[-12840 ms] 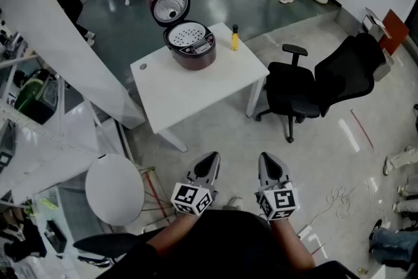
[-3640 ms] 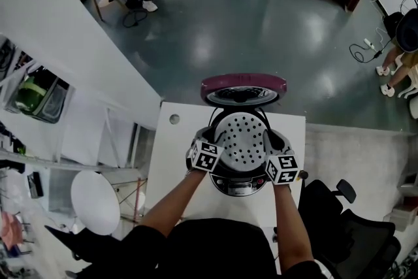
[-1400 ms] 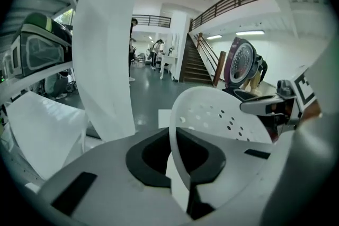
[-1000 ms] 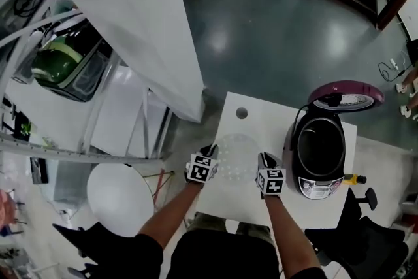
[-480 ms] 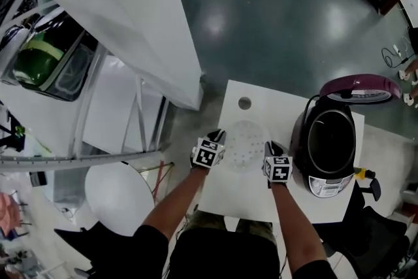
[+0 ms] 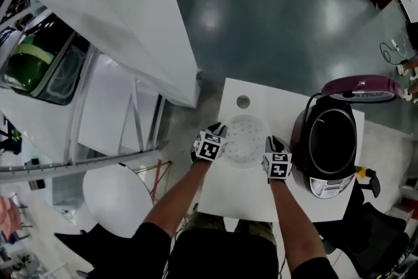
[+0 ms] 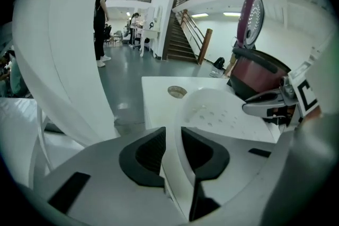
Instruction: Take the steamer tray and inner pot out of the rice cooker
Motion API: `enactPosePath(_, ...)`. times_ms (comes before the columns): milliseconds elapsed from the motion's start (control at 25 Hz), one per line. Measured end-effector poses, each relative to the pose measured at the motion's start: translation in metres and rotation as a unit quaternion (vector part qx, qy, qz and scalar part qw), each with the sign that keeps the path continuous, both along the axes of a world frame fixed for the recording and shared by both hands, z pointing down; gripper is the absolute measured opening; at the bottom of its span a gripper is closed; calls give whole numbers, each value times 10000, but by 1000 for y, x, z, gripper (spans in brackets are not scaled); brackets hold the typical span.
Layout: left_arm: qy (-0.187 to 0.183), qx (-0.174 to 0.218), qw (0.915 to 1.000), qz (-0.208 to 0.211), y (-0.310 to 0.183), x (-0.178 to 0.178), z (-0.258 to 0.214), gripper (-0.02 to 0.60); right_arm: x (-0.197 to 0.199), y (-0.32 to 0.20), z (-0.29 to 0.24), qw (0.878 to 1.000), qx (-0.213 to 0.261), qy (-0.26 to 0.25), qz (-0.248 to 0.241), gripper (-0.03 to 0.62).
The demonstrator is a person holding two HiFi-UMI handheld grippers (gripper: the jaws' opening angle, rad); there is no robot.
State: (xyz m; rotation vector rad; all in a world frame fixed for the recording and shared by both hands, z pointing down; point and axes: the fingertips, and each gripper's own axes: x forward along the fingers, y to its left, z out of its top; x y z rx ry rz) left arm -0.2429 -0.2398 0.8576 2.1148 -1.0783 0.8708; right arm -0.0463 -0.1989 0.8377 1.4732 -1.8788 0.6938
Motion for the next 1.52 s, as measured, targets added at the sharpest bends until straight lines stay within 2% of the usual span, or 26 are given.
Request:
enactPosePath(80, 34, -182, 9996, -195, 1, -3, 6, 94, -1, -2, 0, 10000, -15, 62, 24, 35)
enactPosePath(240, 106, -269, 9989, -361, 5, -5, 13, 103, -2, -1, 1, 9999, -61, 72, 69, 36)
enactPosePath(480, -37, -279, 9987, -415, 10, -12, 10, 208, -1, 5, -14, 9992, 229, 302, 139, 37)
enactPosePath(560, -14, -328, 9980, -534, 13, -18, 5, 210, -1, 12, -19, 9988, 290, 346, 199, 44)
enactPosePath(760, 224, -206, 9964, -796, 36, -25, -28, 222, -16, 43, -44, 9985, 446, 281, -115, 52)
enactPosePath(920, 694, 0, 9940, -843, 61, -17, -75, 222, -33, 58, -88, 9966, 714, -47, -402, 52)
enactPosePath(1000, 1047, 125, 9908, -854, 76, -9, -101, 187, -42, 67, -113, 9941, 876, -299, -557, 51)
enactPosePath(1160, 1650, 245, 9824, -840, 110, 11, -135, 31, -64, 91, -154, 9865, 1051, -1052, -690, 14)
enactPosePath(1360, 1923, 65, 9805, -399, 158, 64, -144, 17, -60, 122, -199, 9768, 1293, -1586, -627, 5)
enactPosePath(1520, 2047, 355, 9781, -134, 166, 100, -169, 14, -5, 137, -232, 9739, 1554, -1626, -304, 3)
